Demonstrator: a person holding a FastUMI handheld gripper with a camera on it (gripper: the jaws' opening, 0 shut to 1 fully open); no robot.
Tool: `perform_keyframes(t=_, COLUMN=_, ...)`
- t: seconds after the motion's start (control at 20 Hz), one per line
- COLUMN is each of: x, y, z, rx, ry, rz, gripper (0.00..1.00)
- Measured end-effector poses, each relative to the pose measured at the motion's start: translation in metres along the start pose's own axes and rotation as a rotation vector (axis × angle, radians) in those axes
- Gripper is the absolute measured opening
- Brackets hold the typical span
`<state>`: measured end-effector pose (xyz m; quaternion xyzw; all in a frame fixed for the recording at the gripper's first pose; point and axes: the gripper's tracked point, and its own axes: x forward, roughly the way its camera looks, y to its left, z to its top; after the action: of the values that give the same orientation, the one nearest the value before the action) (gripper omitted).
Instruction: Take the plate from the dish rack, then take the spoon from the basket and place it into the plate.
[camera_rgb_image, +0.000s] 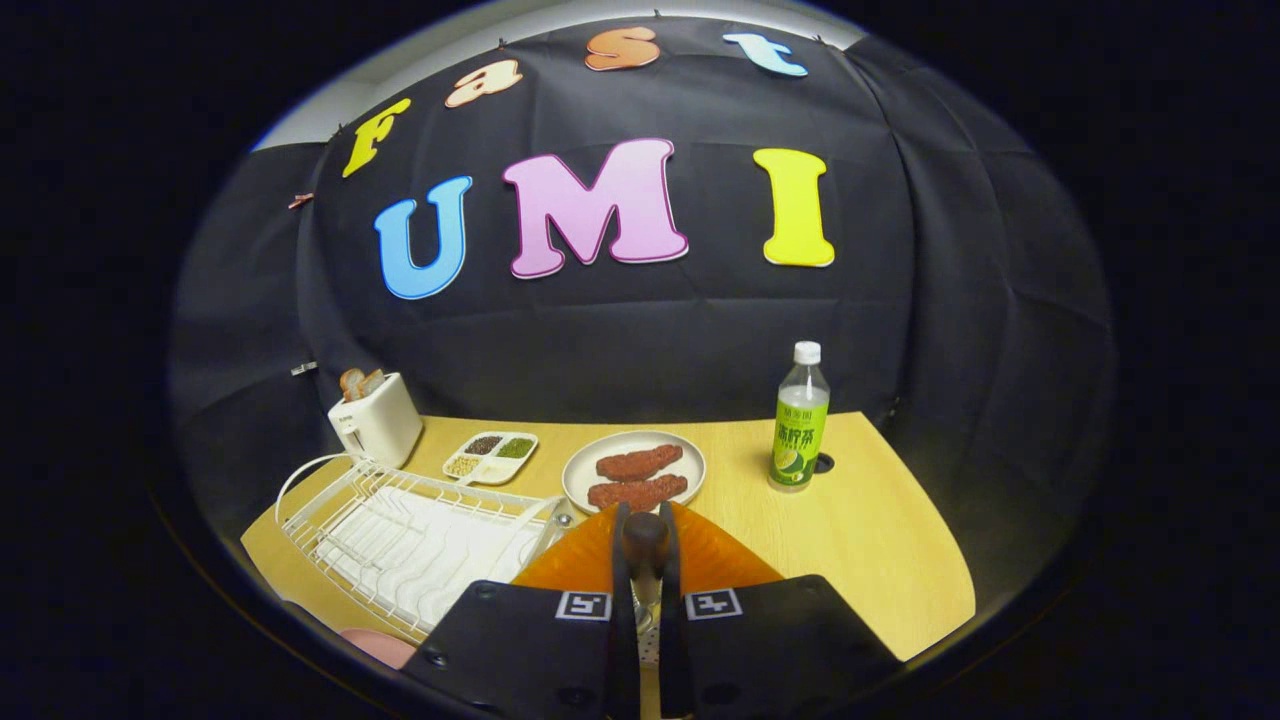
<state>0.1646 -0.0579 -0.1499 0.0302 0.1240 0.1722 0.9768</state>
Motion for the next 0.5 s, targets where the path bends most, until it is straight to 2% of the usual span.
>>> perform_keyframes(t=0.2, x=-0.041, y=0.021, z=0.039, rx=-0.019, ry=-0.026, rz=0.006, gripper=0.12)
perform_keyframes(t=0.3, x=-0.074, y=0.046, z=0.038, rx=0.010, ry=-0.013, rz=0.024, gripper=0.12)
perform_keyframes(t=0.5, x=-0.096, y=0.098, z=0.028, rx=0.058, ry=0.041, rz=0.063, gripper=0.12)
